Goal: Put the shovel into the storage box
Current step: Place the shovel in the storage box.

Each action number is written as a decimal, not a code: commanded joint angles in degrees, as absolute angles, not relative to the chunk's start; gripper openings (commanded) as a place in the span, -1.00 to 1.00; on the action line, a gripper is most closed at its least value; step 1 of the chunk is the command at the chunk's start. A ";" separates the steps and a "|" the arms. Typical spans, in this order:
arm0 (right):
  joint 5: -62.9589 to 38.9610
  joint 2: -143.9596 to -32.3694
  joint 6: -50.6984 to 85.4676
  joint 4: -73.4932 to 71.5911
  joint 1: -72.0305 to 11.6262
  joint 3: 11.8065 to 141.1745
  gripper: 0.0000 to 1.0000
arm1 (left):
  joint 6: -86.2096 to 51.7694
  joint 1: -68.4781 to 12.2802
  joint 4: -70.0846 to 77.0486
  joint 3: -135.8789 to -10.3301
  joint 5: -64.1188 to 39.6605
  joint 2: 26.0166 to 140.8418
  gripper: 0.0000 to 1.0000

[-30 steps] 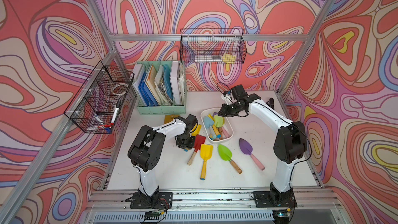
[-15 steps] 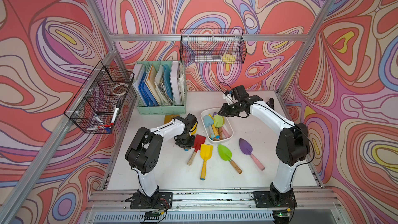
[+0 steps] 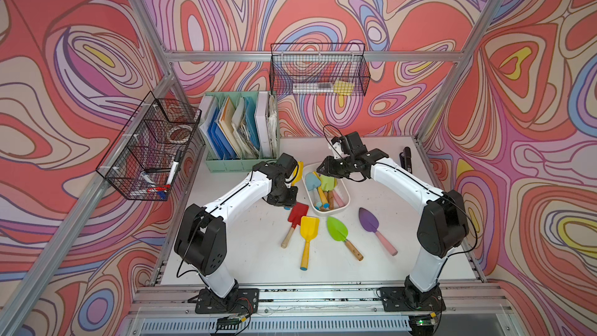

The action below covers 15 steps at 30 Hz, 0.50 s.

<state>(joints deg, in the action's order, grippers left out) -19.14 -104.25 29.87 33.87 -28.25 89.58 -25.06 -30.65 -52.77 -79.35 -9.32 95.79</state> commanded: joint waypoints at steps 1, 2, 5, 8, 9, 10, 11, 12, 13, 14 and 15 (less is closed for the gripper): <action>-16.28 -102.60 33.78 30.72 -29.85 88.45 -0.28 | -26.04 -31.71 -55.06 -82.25 -11.12 97.12 -0.99; -16.11 -102.62 34.30 30.28 -30.41 88.42 -0.27 | -26.24 -31.96 -55.34 -82.84 -11.24 97.59 -0.99; -15.48 -102.90 35.65 28.98 -31.98 88.40 -0.25 | -26.49 -32.43 -55.63 -84.04 -11.50 98.69 -0.99; -14.89 -103.78 36.30 28.48 -33.25 88.78 -0.25 | -26.77 -32.79 -55.55 -84.79 -11.83 99.13 -0.99; -14.79 -104.09 36.45 28.48 -33.65 89.01 -0.25 | -26.79 -32.87 -55.65 -84.97 -11.86 99.29 -1.00; -14.70 -104.49 36.50 28.39 -33.88 89.20 -0.25 | -26.78 -32.97 -55.66 -85.08 -11.86 99.40 -1.00; -14.63 -104.84 36.60 28.29 -34.01 89.37 -0.25 | -26.80 -32.96 -55.63 -85.16 -11.86 99.40 -1.00; -14.54 -105.20 36.73 28.20 -34.19 89.50 -0.26 | -26.80 -33.07 -55.68 -85.17 -11.89 99.49 -1.00; -14.35 -105.55 36.88 28.22 -34.27 89.64 -0.26 | -26.74 -33.06 -55.72 -85.25 -11.95 99.49 -1.00; -14.09 -105.80 36.92 28.27 -34.39 89.73 -0.26 | -26.73 -33.13 -55.70 -85.25 -11.95 99.44 -1.00; -13.56 -106.04 37.00 28.37 -34.52 89.81 -0.27 | -26.78 -33.14 -55.81 -85.25 -12.00 99.40 -1.00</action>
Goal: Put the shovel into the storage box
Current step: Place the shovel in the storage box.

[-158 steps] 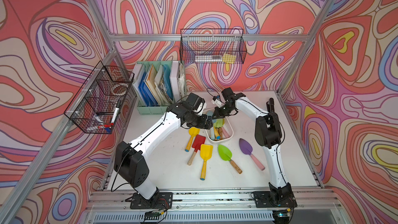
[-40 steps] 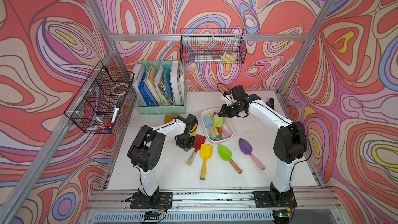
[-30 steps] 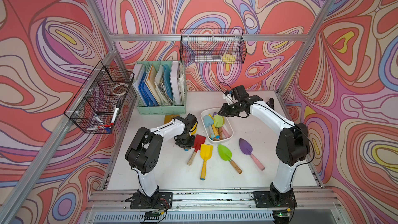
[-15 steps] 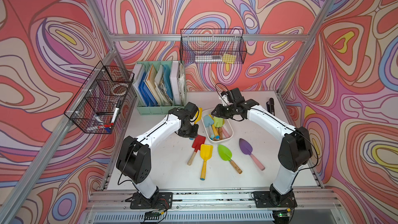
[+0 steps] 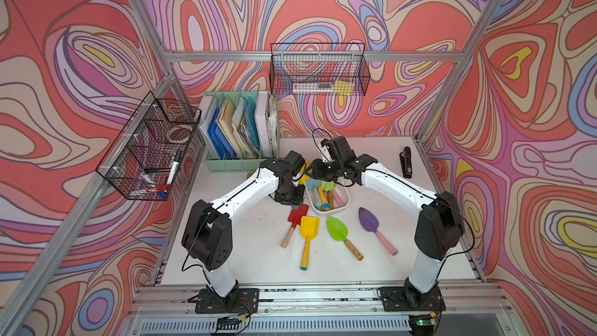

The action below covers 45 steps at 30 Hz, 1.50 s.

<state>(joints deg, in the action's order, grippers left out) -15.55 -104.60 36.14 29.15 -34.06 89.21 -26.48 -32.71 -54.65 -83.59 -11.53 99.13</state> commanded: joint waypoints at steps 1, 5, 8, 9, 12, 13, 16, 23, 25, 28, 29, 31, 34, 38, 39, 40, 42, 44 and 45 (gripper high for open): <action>-12.82 -106.16 37.09 28.53 -34.62 89.78 -0.28 | -26.87 -33.14 -55.81 -85.29 -11.97 99.40 -1.00; -10.63 -106.37 37.09 29.17 -35.03 89.91 -0.30 | -27.13 -33.14 -55.64 -85.25 -12.52 99.32 -1.00; -10.30 -106.61 37.05 29.06 -35.14 89.89 -0.31 | -27.24 -33.13 -55.41 -85.23 -12.97 99.40 -1.00; -10.29 -106.76 37.14 29.00 -35.16 89.86 -0.32 | -27.28 -33.13 -55.35 -85.25 -13.16 99.38 -1.00; -10.53 -107.46 37.34 28.57 -35.18 89.87 -0.34 | -27.52 -33.16 -55.04 -85.27 -14.01 99.21 -1.00; -10.54 -107.59 37.44 28.28 -35.20 89.90 -0.35 | -27.63 -33.22 -54.87 -85.34 -14.29 99.14 -1.00; -10.27 -108.22 37.70 27.46 -35.19 89.56 -0.40 | -27.93 -33.31 -54.50 -85.24 -15.29 98.71 -1.00; -9.48 -108.74 38.29 25.69 -35.16 88.96 -0.65 | -28.30 -33.49 -54.06 -85.00 -16.13 98.26 -1.00; -9.40 -108.90 38.41 25.53 -35.17 89.03 -0.77 | -28.41 -33.53 -53.88 -84.90 -16.35 98.17 -1.00; -9.40 -109.07 38.49 25.40 -35.23 89.02 -0.93 | -28.56 -33.55 -53.62 -84.81 -16.61 98.17 -1.00; -9.37 -109.14 38.50 25.33 -35.16 89.03 -0.99 | -28.64 -33.57 -53.54 -84.81 -16.79 98.22 -0.98; -9.27 -109.22 38.50 25.31 -35.23 89.03 -1.00 | -28.66 -33.57 -53.46 -84.90 -17.20 98.26 -0.88; -8.94 -109.16 38.55 25.31 -35.25 88.98 -1.00 | -28.68 -33.72 -53.11 -85.08 -18.24 98.05 -0.24; -8.68 -109.29 38.57 24.97 -35.29 89.20 -1.00 | -28.61 -33.84 -52.52 -85.21 -19.23 97.14 0.57; -8.57 -109.41 38.50 24.88 -35.23 89.37 -1.00 | -28.49 -33.88 -52.51 -85.19 -19.62 96.91 0.73; -8.45 -109.53 38.50 24.79 -35.19 89.55 -1.00 | -28.39 -33.90 -52.47 -85.25 -19.88 96.70 0.85; -8.31 -109.84 38.39 24.83 -35.23 89.98 -1.00 | -28.32 -33.93 -52.39 -85.25 -20.22 96.30 0.98; -8.28 -110.27 38.27 25.09 -35.24 90.50 -1.00 | -28.30 -33.93 -52.30 -85.20 -20.58 95.92 0.98; -8.15 -110.40 37.98 25.30 -35.17 90.77 -1.00 | -28.19 -34.00 -52.21 -85.14 -20.76 95.65 0.98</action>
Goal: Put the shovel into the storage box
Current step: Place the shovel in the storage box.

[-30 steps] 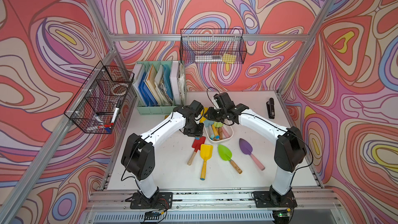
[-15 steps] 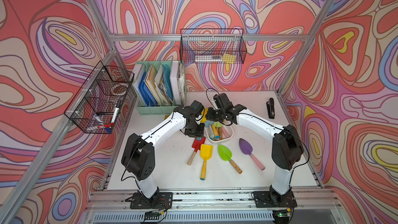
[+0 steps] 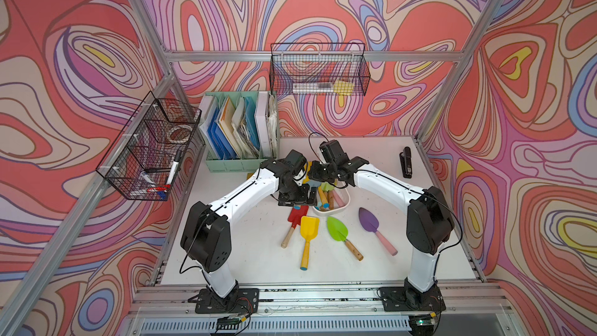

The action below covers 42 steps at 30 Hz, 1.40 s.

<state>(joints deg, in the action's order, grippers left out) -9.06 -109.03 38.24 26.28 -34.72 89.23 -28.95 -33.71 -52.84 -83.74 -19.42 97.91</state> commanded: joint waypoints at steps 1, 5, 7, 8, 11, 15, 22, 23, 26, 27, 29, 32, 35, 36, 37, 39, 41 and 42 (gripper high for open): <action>-8.01 -110.56 37.58 25.59 -35.20 91.08 -1.00 | -28.15 -34.07 -52.13 -85.14 -20.90 95.34 0.98; -8.53 -111.49 34.67 26.66 -34.36 92.58 -1.00 | -27.24 -34.02 -51.43 -84.60 -21.25 93.65 0.99; -10.68 -111.85 33.15 26.81 -32.89 92.89 -1.00 | -26.61 -34.05 -51.00 -84.26 -21.08 92.55 0.98; -12.09 -111.98 32.32 26.81 -31.63 92.93 -1.00 | -26.33 -34.02 -50.58 -83.91 -20.99 91.86 0.98; -17.55 -112.47 29.23 26.78 -28.05 93.42 -1.00 | -25.71 -34.02 -48.76 -82.66 -21.72 89.75 0.98; -24.20 -114.45 22.64 30.31 -24.05 96.92 -1.00 | -25.27 -34.06 -46.54 -81.32 -23.09 87.93 0.98; -28.89 -119.58 8.26 42.13 -20.89 106.96 -1.00 | -25.48 -34.08 -44.35 -80.17 -24.50 86.96 0.99; -29.00 -120.30 6.35 43.86 -20.43 108.34 -1.00 | -25.37 -34.02 -44.12 -80.08 -24.60 86.93 0.98; -28.88 -121.94 1.29 48.70 -19.01 111.94 -1.00 | -25.05 -34.05 -44.03 -79.98 -24.69 86.56 0.99; -28.66 -122.38 -0.15 50.09 -18.58 112.86 -1.00 | -24.87 -34.02 -44.12 -79.89 -24.61 86.40 0.98; -28.47 -123.13 -2.19 52.31 -17.74 114.01 -1.00 | -24.70 -34.06 -44.09 -79.72 -24.28 86.23 0.98; -27.71 -123.68 -3.26 53.35 -16.91 113.96 -1.00 | -24.48 -34.01 -44.53 -79.71 -23.74 86.29 0.99; -27.08 -124.27 -3.08 53.11 -16.70 112.78 -1.00 | -24.45 -34.01 -44.47 -79.59 -23.41 86.57 0.98; -27.03 -124.39 -2.78 52.75 -16.74 112.19 -1.00 | -24.48 -34.01 -44.39 -79.54 -23.45 86.73 0.98; -26.85 -124.45 -2.34 52.09 -16.70 111.35 -1.00 | -24.56 -34.02 -44.31 -79.62 -23.55 86.82 0.98; -26.63 -124.45 -1.18 50.51 -16.73 109.71 -1.00 | -24.65 -34.01 -44.13 -79.63 -23.44 87.00 0.98; -26.62 -124.51 -0.16 48.87 -16.70 108.28 -1.00 | -24.67 -34.03 -44.12 -79.80 -23.55 87.23 0.98; -26.55 -124.55 0.23 48.34 -16.70 107.83 -1.00 | -24.65 -34.04 -44.17 -79.89 -23.52 87.25 0.98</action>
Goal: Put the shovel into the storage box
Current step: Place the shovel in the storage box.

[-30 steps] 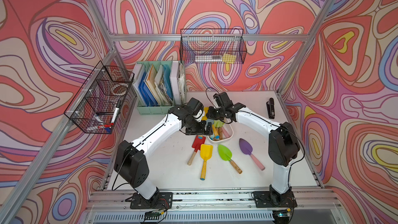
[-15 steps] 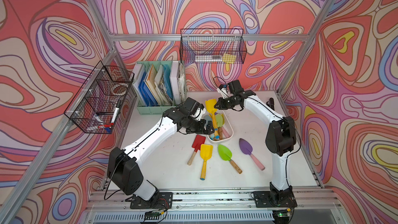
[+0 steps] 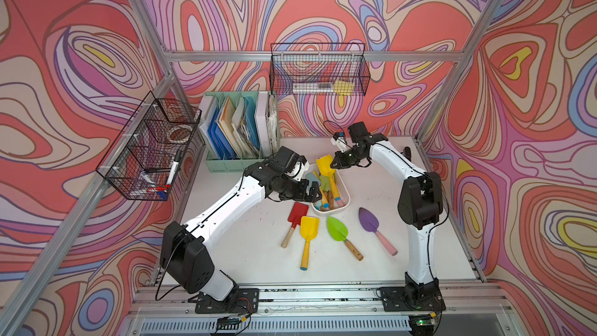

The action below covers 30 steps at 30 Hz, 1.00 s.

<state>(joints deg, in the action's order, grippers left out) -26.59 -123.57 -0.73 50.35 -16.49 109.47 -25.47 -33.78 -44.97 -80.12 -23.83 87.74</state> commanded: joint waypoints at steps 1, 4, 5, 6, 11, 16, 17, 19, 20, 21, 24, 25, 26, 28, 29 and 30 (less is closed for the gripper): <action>-26.37 -124.78 0.68 47.86 -16.70 107.59 -1.00 | -24.59 -34.01 -44.19 -79.98 -23.55 87.29 0.98; -25.90 -125.52 1.51 47.42 -16.73 107.38 -1.00 | -24.46 -34.01 -44.38 -80.08 -23.37 87.44 0.98; -25.47 -125.84 1.66 47.30 -16.76 107.31 -1.00 | -24.41 -34.02 -44.47 -80.07 -23.25 87.45 0.98; -24.98 -126.09 1.86 47.25 -16.75 107.27 -1.00 | -24.36 -34.02 -44.56 -79.96 -23.17 87.45 0.98; -22.49 -127.48 2.44 46.89 -16.72 107.31 -1.00 | -23.95 -34.01 -45.09 -79.89 -22.68 87.29 0.98; -21.02 -128.53 2.51 47.24 -16.70 107.75 -1.00 | -23.64 -34.01 -45.44 -79.91 -22.43 87.32 0.99; -20.95 -128.63 2.53 47.34 -16.75 107.87 -1.00 | -23.64 -34.02 -45.44 -79.89 -22.40 87.44 0.98; -20.95 -128.92 2.51 47.53 -16.77 107.98 -1.00 | -23.56 -34.02 -45.44 -79.89 -22.41 87.53 0.98; -21.00 -129.01 2.46 47.48 -16.77 108.00 -1.00 | -23.50 -34.02 -45.44 -79.89 -22.50 87.59 0.98; -20.97 -129.11 2.50 47.57 -16.83 108.00 -1.00 | -23.49 -34.01 -45.44 -79.89 -22.53 87.64 0.99; -21.17 -129.65 2.37 47.94 -16.79 108.11 -1.00 | -23.55 -34.07 -45.36 -79.82 -22.65 87.86 0.98; -21.26 -129.73 2.38 48.13 -16.79 108.11 -1.00 | -23.51 -34.01 -45.38 -79.80 -22.59 87.89 0.99; -21.32 -129.88 2.37 48.20 -16.79 108.04 -1.00 | -23.56 -34.04 -45.31 -79.73 -22.66 87.85 0.98; -21.29 -129.99 2.37 48.23 -16.87 107.82 -1.00 | -23.64 -34.01 -45.26 -79.63 -22.69 87.93 0.98; -21.32 -130.03 2.40 48.17 -16.87 107.75 -1.00 | -23.64 -34.04 -45.27 -79.63 -22.65 87.93 0.98; -21.29 -130.03 2.37 48.18 -16.87 107.54 -1.00 | -23.64 -34.03 -45.26 -79.63 -22.71 88.02 0.99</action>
